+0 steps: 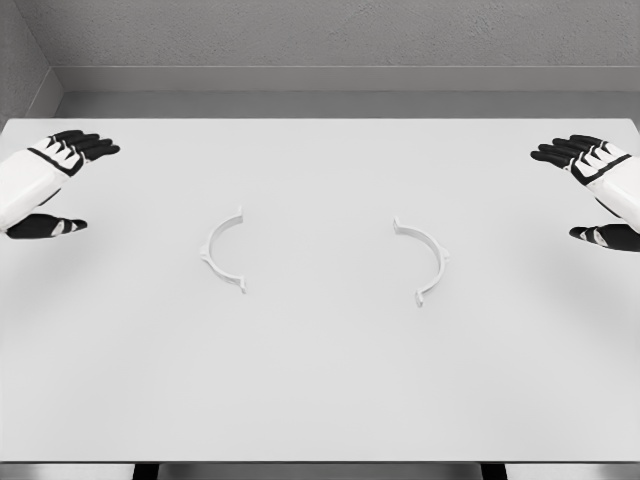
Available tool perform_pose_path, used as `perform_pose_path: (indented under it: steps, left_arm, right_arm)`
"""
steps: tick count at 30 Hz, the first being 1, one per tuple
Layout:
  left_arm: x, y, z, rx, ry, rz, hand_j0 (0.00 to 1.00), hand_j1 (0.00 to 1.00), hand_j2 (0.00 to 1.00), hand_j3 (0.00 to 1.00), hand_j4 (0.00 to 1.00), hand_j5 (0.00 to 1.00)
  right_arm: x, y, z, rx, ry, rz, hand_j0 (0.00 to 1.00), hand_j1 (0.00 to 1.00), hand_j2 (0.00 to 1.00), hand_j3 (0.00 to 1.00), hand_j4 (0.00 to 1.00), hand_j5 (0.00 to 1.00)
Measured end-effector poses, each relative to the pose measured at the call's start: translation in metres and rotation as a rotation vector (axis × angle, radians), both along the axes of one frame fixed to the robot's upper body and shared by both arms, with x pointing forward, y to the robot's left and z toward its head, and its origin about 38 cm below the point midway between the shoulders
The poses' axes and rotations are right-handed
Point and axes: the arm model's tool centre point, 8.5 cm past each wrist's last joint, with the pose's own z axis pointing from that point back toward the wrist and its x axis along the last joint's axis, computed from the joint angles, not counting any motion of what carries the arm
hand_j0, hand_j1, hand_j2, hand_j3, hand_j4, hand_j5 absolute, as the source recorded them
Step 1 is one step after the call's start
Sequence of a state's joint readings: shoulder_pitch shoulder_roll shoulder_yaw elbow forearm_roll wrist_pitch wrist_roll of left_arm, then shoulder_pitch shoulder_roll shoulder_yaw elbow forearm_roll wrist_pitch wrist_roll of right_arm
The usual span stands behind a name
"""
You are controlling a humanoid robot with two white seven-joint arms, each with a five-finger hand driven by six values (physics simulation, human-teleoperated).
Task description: Assemble PVC drainage pipe clamps
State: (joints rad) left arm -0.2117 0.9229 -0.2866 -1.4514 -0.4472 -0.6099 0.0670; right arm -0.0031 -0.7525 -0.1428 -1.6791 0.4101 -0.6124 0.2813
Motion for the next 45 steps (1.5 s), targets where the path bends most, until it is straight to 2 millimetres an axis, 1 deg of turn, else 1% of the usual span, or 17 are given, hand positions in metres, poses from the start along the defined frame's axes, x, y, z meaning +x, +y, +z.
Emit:
perform_pose_path:
  steps: [3,5,6,7,10,12,14,16,19,20,22,25,28,33,36,41,45]
  left_arm:
    - [-0.001,-0.007,-0.002,0.007,0.01,-0.022,1.0,1.0,1.0,1.0,1.0,1.0]
    - [0.001,-0.011,-0.001,0.002,0.007,-0.029,1.0,1.0,1.0,1.0,1.0,1.0]
    - [0.001,-0.015,-0.004,-0.008,0.009,-0.033,1.0,1.0,1.0,1.0,1.0,1.0]
    - [0.002,-0.018,-0.007,-0.019,0.011,-0.035,1.0,1.0,1.0,1.0,1.0,1.0]
    - [0.004,-0.029,-0.013,-0.049,0.008,-0.044,1.0,1.0,1.0,1.0,1.0,1.0]
    - [0.008,-0.037,-0.014,-0.055,-0.005,-0.051,1.0,1.0,1.0,1.0,1.0,1.0]
    - [0.011,-0.042,-0.017,-0.063,-0.009,-0.051,1.0,1.0,1.0,1.0,1.0,1.0]
    - [0.017,-0.045,-0.019,-0.069,-0.014,-0.045,1.0,1.0,1.0,1.0,1.0,1.0]
    - [0.025,-0.048,-0.023,-0.082,-0.015,-0.03,1.0,1.0,1.0,1.0,1.0,1.0]
    - [0.032,-0.051,-0.018,-0.085,-0.028,-0.032,1.0,1.0,1.0,1.0,1.0,1.0]
    - [0.037,-0.056,-0.026,-0.083,-0.008,-0.035,1.0,1.0,1.0,1.0,1.0,1.0]
    - [0.037,-0.059,-0.041,-0.081,0.028,-0.036,1.0,1.0,1.0,1.0,1.0,1.0]
    - [0.04,-0.065,-0.048,-0.088,0.045,-0.039,1.0,1.0,1.0,1.0,1.0,1.0]
    - [0.034,-0.075,-0.067,-0.08,0.094,-0.064,1.0,1.0,1.0,1.0,1.0,1.0]
    - [0.032,-0.076,-0.068,-0.077,0.1,-0.07,1.0,1.0,1.0,1.0,1.0,1.0]
    - [0.028,-0.074,-0.061,-0.057,0.093,-0.089,1.0,1.0,1.0,1.0,1.0,1.0]
    - [0.025,-0.08,-0.065,-0.045,0.104,-0.109,1.0,1.0,1.0,1.0,1.0,1.0]
  right_arm:
    - [0.002,0.002,0.004,0.006,-0.013,0.004,1.0,1.0,1.0,1.0,1.0,1.0]
    - [0.021,0.019,0.031,0.013,-0.092,0.046,1.0,1.0,1.0,1.0,1.0,1.0]
    - [0.027,0.032,0.03,0.0,-0.09,0.077,1.0,1.0,1.0,1.0,1.0,1.0]
    - [0.03,0.042,0.02,-0.016,-0.062,0.101,1.0,1.0,1.0,1.0,1.0,1.0]
    - [0.05,0.068,-0.002,-0.043,-0.029,0.117,1.0,1.0,1.0,1.0,1.0,1.0]
    - [0.062,0.078,-0.018,-0.058,-0.005,0.103,1.0,1.0,1.0,1.0,1.0,1.0]
    - [0.066,0.089,-0.039,-0.064,0.037,0.099,1.0,1.0,1.0,1.0,1.0,1.0]
    - [0.068,0.096,-0.053,-0.065,0.066,0.099,1.0,1.0,1.0,1.0,1.0,1.0]
    - [0.067,0.101,-0.066,-0.066,0.094,0.102,1.0,1.0,1.0,1.0,1.0,1.0]
    - [0.063,0.101,-0.073,-0.065,0.11,0.102,1.0,1.0,1.0,1.0,1.0,1.0]
    - [0.057,0.103,-0.08,-0.065,0.124,0.107,1.0,1.0,1.0,1.0,1.0,1.0]
    - [0.05,0.106,-0.083,-0.067,0.131,0.118,1.0,1.0,1.0,1.0,1.0,1.0]
    - [0.049,0.107,-0.081,-0.067,0.124,0.124,1.0,1.0,1.0,1.0,1.0,1.0]
    - [0.049,0.108,-0.08,-0.068,0.122,0.127,1.0,1.0,1.0,1.0,1.0,1.0]
    - [0.05,0.109,-0.081,-0.068,0.122,0.126,1.0,1.0,1.0,1.0,1.0,1.0]
    - [0.052,0.106,-0.088,-0.066,0.144,0.114,1.0,1.0,1.0,1.0,1.0,1.0]
    - [0.056,0.103,-0.094,-0.065,0.164,0.102,1.0,1.0,1.0,1.0,1.0,1.0]
